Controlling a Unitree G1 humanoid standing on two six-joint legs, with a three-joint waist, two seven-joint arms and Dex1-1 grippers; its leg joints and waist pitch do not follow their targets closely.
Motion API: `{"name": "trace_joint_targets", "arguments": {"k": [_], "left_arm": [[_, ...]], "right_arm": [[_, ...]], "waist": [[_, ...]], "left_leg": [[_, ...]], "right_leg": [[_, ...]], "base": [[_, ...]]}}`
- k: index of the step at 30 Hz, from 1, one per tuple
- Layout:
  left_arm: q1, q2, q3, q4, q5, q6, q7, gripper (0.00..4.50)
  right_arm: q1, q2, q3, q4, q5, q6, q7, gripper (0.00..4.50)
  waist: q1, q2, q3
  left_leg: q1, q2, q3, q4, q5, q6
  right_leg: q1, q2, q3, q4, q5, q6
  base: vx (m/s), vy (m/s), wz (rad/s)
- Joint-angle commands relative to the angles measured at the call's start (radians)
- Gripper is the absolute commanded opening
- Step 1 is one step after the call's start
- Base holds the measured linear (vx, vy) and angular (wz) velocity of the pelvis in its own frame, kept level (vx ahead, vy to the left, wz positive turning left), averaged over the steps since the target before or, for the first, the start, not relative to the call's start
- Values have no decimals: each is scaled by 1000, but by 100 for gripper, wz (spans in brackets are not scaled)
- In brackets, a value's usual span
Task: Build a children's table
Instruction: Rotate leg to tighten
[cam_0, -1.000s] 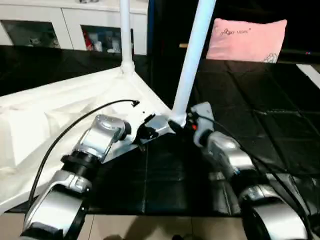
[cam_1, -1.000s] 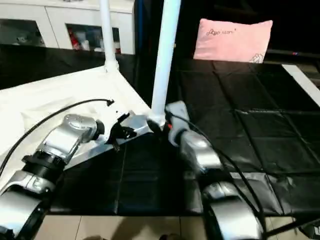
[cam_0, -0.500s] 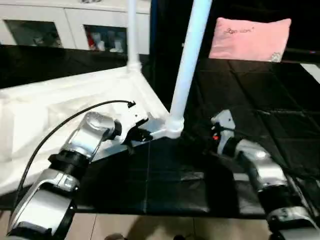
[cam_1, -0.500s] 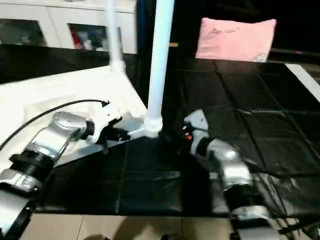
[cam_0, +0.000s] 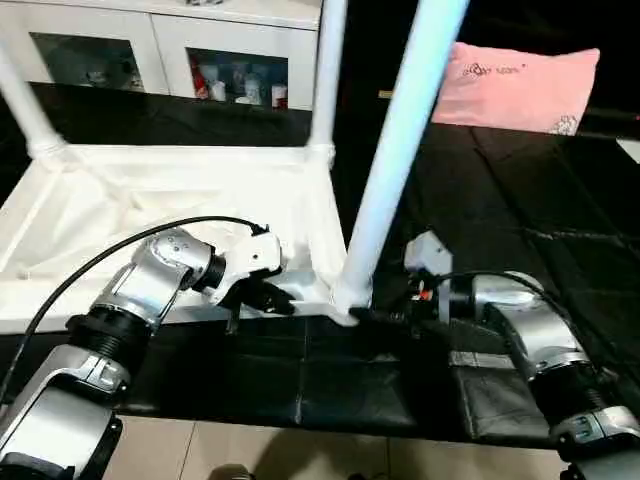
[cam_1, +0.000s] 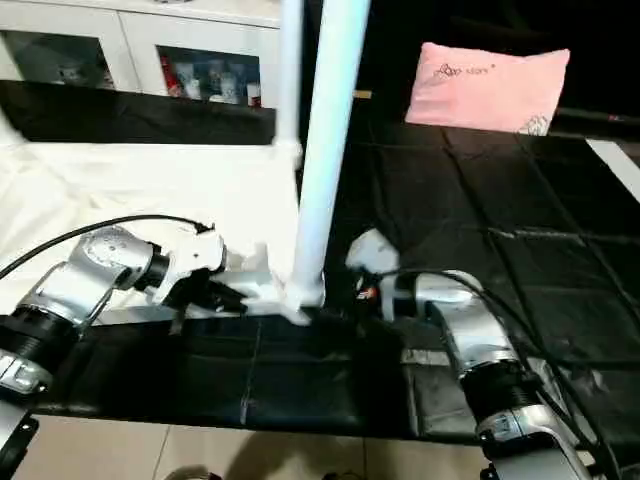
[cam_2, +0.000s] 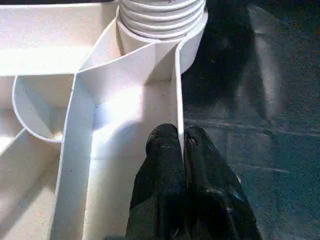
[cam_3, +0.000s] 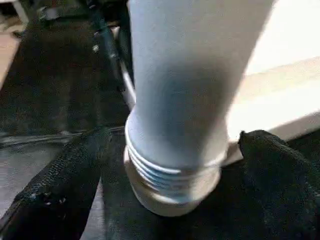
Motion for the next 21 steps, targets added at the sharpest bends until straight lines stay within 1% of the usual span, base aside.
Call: {"name": "trace_joint_targets", "arguments": {"k": [1, 2, 3, 5, 8, 10, 12, 13, 15, 17, 19, 20, 21], "left_arm": [[7, -6, -55, -40, 11, -33, -65, 0], [8, -4, -58, -46, 12, -36, -74, 0], [8, -4, -58, -46, 12, -36, -74, 0], [10, -1, -65, -54, 12, -46, -91, 0], [13, 5, -74, -67, 7, -54, -118, 0], [15, 7, -77, -71, 6, -57, -124, 0], [18, 11, -83, -75, 11, -62, -128, 0], [20, 13, -85, -75, 13, -64, -130, 0], [21, 13, -85, -75, 13, -64, -132, 0], [24, 15, -85, -77, 13, -62, -135, 0], [26, 18, -88, -78, 14, -62, -138, 0], [26, 18, -89, -79, 14, -62, -139, 0], [26, 19, -90, -79, 14, -61, -141, 0]], "right_arm": [[-28, -8, 12, 14, -6, -9, 23, 447], [-35, -5, 15, 27, -7, -16, 33, 447], [-35, -5, 15, 27, -7, -16, 33, 447], [-50, 1, 20, 54, -6, -27, 60, 447], [-65, 5, 23, 75, 4, -27, 101, 447], [-67, 5, 24, 80, 10, -22, 117, 420], [-69, 0, 33, 87, 13, -16, 149, 412], [-70, -1, 36, 93, 17, -13, 163, 407], [-71, 0, 36, 97, 17, -14, 167, 382], [-71, 2, 34, 99, 23, -8, 177, 365], [-69, 2, 36, 105, 21, -4, 196, 350], [-69, 2, 36, 106, 21, -3, 197, 338], [-68, 3, 35, 107, 22, -2, 200, 328]], "waist": [[-5, 2, -70], [-4, -1, -72], [-4, 0, -71], [1, -2, -71], [2, -2, -70], [3, -2, -70], [3, -4, -70], [4, -4, -69], [4, -5, -68], [4, -5, -69], [4, -3, -68], [4, -4, -69], [5, -2, -70]], "left_leg": [[3, 24, 5, -63, -146, 47], [4, 25, 5, -62, -144, 46], [3, 24, 5, -62, -146, 46], [3, 24, 6, -61, -148, 44], [1, 25, 5, -62, -153, 41], [3, 27, 5, -62, -154, 40], [3, 26, 6, -61, -157, 39], [2, 25, 5, -61, -160, 38], [3, 25, 5, -60, -171, 33], [3, 25, 4, -60, -177, 30], [3, 25, 3, -61, -182, 28], [3, 25, 4, -60, -182, 27], [3, 25, 3, -60, -180, 27]], "right_leg": [[61, -74, 49, -61, -236, -179], [62, -75, 49, -58, -229, -181], [61, -75, 49, -58, -233, -183], [62, -77, 49, -59, -248, -179], [61, -75, 48, -59, -258, -176], [61, -76, 49, -58, -254, -176], [61, -74, 48, -57, -252, -178], [61, -75, 48, -58, -262, -176], [60, -76, 48, -61, -286, -171], [59, -76, 48, -61, -298, -168], [59, -75, 48, -62, -307, -164], [60, -75, 48, -62, -305, -165], [60, -76, 48, -61, -300, -167]], "base": [[0, 0, 0], [0, 0, 0], [0, 0, 0], [0, 0, 0], [0, 0, 0], [0, 0, 0], [0, 0, 0], [0, 0, 0], [0, 0, 0], [0, 0, 0], [0, 0, 0], [0, 0, 0], [0, 0, 0]]}}
